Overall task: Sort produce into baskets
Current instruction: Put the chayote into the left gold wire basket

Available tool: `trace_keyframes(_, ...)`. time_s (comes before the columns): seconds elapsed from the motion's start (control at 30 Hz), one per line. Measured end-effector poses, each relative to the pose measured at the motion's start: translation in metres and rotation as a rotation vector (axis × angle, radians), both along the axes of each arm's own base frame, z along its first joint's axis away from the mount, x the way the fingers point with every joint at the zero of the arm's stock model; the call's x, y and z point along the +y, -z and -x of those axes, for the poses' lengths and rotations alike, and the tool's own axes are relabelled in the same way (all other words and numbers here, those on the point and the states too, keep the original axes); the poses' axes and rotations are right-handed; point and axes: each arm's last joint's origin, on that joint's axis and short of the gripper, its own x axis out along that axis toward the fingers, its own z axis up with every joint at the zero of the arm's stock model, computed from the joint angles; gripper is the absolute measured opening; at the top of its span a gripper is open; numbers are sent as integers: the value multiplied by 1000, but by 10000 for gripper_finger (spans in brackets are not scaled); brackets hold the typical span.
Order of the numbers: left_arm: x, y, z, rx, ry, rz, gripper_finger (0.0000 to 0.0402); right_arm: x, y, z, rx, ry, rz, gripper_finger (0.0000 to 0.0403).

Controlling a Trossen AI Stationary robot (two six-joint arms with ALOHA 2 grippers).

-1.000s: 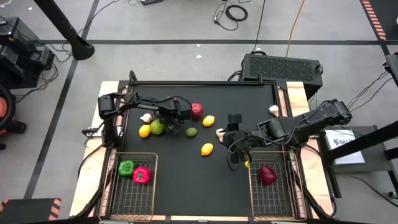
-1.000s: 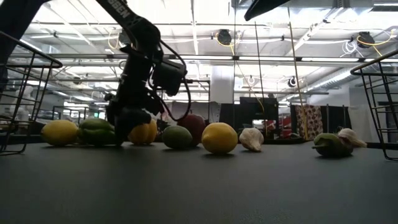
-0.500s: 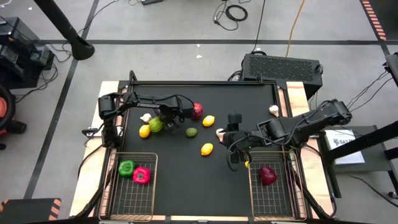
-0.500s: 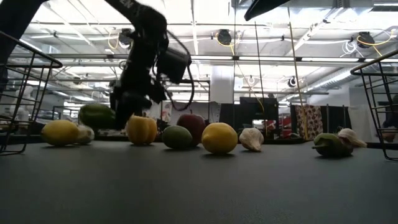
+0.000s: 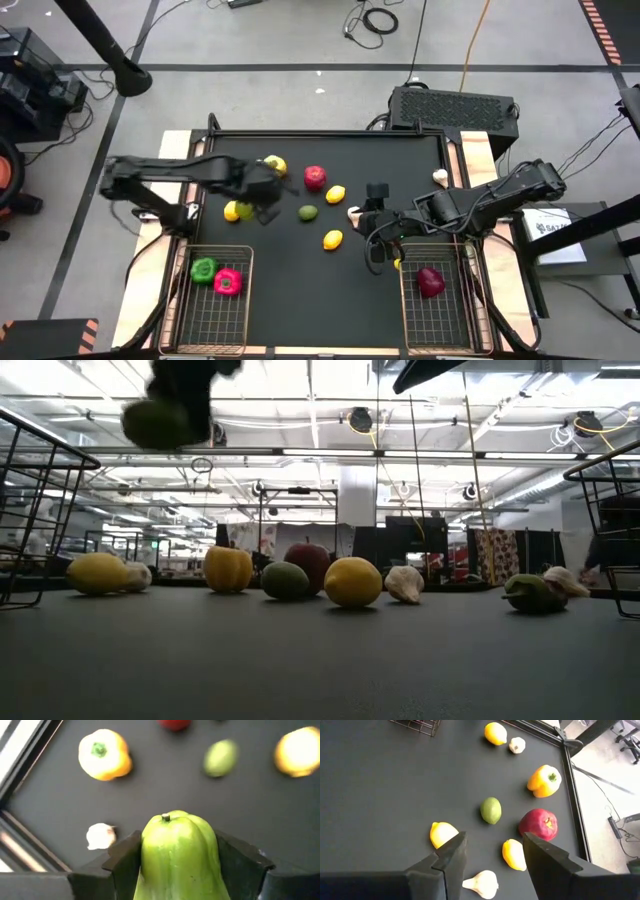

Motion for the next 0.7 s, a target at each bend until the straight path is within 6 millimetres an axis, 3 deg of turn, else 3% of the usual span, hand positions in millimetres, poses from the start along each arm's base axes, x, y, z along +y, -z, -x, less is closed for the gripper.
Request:
trace_keyframes(0.17, -45, -25, 30, -187, 36, 29, 232, 0, 0, 0, -4, 4, -5, 183)
trace_keyframes(0.33, -91, -32, 45, -310, 119, 60, 232, 0, -1, -1, -16, 10, -15, 183)
trace_keyframes(0.53, -148, -18, 48, -397, 213, 67, 232, 0, -1, -1, -25, 24, -34, 183)
trace_keyframes(0.7, -181, 1, 54, -381, 213, 11, 232, 0, -1, -1, -29, 36, -46, 183)
